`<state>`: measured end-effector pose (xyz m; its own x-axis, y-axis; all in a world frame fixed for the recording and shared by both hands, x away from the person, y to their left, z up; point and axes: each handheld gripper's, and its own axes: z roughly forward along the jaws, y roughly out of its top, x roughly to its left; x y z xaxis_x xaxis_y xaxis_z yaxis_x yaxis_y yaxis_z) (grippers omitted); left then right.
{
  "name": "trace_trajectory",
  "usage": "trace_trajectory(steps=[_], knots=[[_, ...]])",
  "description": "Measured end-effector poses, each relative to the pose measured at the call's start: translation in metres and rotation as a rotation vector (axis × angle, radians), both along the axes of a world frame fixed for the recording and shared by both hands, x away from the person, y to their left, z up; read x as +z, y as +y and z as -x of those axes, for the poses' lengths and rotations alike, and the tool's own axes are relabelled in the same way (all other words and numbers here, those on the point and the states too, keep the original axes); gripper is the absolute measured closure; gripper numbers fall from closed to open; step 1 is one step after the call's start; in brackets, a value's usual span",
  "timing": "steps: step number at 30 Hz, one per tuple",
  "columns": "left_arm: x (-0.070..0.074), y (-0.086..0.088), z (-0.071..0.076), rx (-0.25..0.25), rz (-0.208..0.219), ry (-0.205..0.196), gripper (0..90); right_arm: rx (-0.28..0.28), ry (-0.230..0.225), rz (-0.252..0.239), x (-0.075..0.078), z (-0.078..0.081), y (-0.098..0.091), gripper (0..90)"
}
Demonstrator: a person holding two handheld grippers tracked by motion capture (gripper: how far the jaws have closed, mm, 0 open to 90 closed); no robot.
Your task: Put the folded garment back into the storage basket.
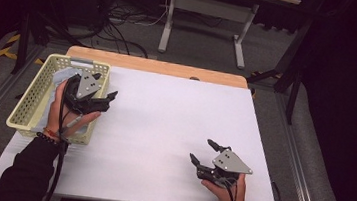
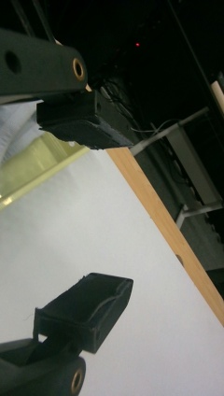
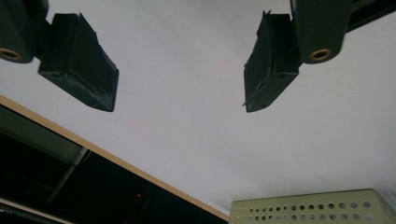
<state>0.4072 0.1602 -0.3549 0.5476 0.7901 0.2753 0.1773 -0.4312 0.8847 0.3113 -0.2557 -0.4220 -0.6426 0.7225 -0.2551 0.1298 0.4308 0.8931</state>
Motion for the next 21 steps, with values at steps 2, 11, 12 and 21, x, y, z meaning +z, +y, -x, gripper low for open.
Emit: trace_trajectory(steps=[2,11,12,21], knots=[[-0.001,-0.003,0.003,-0.009,0.01,-0.012,24.1,0.005,-0.002,0.002,0.0,0.001,0.002,27.6],[-0.008,-0.016,0.014,-0.049,0.037,-0.023,15.1,0.005,-0.002,-0.006,0.001,0.001,0.001,26.8],[-0.008,-0.017,0.014,-0.051,0.036,-0.023,14.4,0.005,-0.002,-0.006,0.001,0.002,0.0,26.8],[-0.012,-0.032,0.029,-0.114,0.056,-0.039,11.2,0.01,-0.006,-0.014,0.002,0.003,-0.001,26.5]])
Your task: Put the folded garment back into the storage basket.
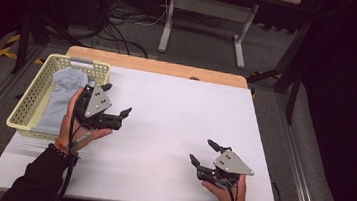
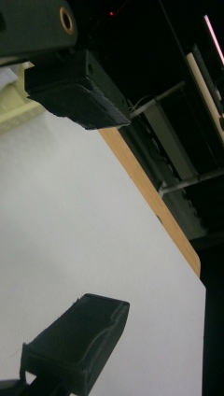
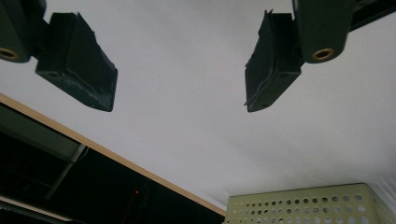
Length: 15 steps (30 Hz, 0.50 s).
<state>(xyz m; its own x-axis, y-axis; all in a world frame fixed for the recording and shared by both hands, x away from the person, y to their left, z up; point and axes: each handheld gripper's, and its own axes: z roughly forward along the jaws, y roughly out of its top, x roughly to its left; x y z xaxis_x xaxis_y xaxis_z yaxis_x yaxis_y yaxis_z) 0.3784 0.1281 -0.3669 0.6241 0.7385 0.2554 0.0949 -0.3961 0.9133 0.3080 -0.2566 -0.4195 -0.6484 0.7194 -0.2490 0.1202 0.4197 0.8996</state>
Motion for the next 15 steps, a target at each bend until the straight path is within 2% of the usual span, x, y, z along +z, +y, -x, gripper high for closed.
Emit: trace_trajectory(steps=[7,9,11,15], knots=[[-0.005,-0.01,0.013,-0.058,-0.013,-0.019,10.4,0.007,0.001,-0.005,0.001,0.002,0.002,26.3],[-0.005,-0.01,0.015,-0.065,-0.012,-0.029,10.5,0.011,0.001,-0.001,0.0,0.003,0.003,26.3],[-0.006,-0.009,0.021,-0.094,0.009,-0.026,10.3,0.015,0.006,-0.002,0.0,0.003,0.005,26.3],[-0.01,-0.008,0.029,-0.111,0.005,-0.041,10.4,0.023,0.006,0.006,-0.001,0.004,0.008,26.1]])
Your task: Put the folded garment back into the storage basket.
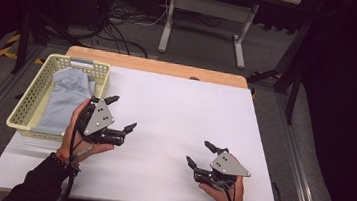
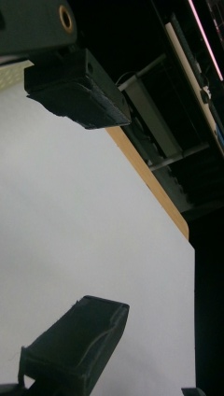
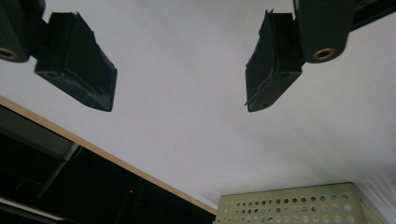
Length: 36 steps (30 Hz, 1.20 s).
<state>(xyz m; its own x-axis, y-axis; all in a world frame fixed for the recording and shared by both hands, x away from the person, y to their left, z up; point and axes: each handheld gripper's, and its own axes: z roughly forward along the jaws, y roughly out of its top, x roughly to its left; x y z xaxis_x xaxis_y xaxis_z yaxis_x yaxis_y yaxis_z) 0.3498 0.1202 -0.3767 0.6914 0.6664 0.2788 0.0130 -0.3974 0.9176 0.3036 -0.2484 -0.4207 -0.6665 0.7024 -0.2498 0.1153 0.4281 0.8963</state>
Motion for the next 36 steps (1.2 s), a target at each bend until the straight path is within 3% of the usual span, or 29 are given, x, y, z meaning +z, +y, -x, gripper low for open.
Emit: trace_trajectory(steps=[2,13,18,30,34,36], knots=[[-0.003,0.0,0.004,-0.002,0.005,-0.024,11.0,0.001,-0.003,0.001,0.0,0.001,0.002,26.0],[-0.011,0.0,0.019,-0.036,-0.019,-0.022,10.3,0.016,-0.015,0.013,-0.002,0.007,0.008,25.4],[-0.019,-0.002,0.03,-0.044,-0.049,-0.031,10.9,0.024,-0.032,0.014,-0.002,0.009,0.01,25.0],[-0.039,0.01,0.049,-0.034,-0.07,-0.02,12.2,0.046,-0.043,0.002,-0.004,0.015,0.011,21.9],[-0.044,0.016,0.054,-0.035,-0.048,-0.005,12.4,0.06,-0.033,-0.011,-0.007,0.018,0.012,19.0],[-0.048,0.017,0.056,-0.031,-0.059,0.003,12.4,0.057,-0.035,-0.011,-0.007,0.019,0.012,18.5]])
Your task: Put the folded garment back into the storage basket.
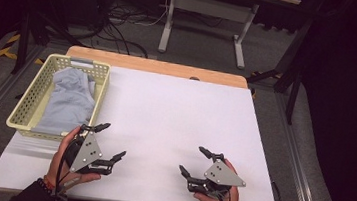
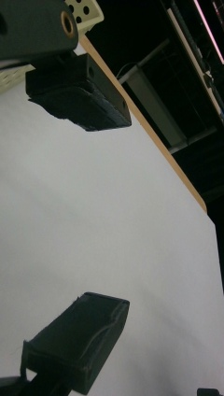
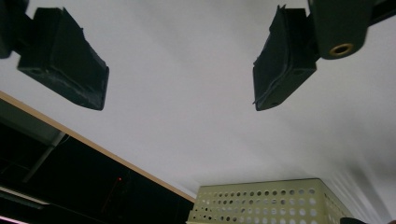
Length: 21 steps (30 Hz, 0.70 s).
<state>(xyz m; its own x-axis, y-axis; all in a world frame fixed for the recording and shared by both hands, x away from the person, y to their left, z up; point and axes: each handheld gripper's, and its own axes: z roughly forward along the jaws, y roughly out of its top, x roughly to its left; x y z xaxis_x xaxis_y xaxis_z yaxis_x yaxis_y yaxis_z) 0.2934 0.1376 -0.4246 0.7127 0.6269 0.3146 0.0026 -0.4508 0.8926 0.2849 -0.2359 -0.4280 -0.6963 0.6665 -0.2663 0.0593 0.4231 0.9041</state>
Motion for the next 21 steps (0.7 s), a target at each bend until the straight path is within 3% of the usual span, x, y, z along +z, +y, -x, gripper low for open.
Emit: trace_trajectory(steps=[2,6,8,12,21], knots=[[-0.006,0.002,0.002,-0.004,0.0,0.014,12.6,-0.009,0.0,0.018,-0.002,0.002,0.002,16.6],[-0.021,0.008,0.009,-0.001,-0.016,0.05,12.5,-0.021,0.007,0.002,-0.004,0.003,0.0,13.7],[-0.026,0.011,0.01,0.003,0.009,0.092,12.5,-0.024,0.018,-0.016,-0.006,0.004,-0.001,12.0],[-0.029,0.012,0.01,0.015,-0.026,0.08,12.0,-0.029,0.017,0.015,-0.01,0.004,0.0,9.7],[-0.03,0.012,0.006,0.021,-0.014,0.091,11.3,-0.047,0.014,0.037,-0.011,0.002,0.0,10.4]])
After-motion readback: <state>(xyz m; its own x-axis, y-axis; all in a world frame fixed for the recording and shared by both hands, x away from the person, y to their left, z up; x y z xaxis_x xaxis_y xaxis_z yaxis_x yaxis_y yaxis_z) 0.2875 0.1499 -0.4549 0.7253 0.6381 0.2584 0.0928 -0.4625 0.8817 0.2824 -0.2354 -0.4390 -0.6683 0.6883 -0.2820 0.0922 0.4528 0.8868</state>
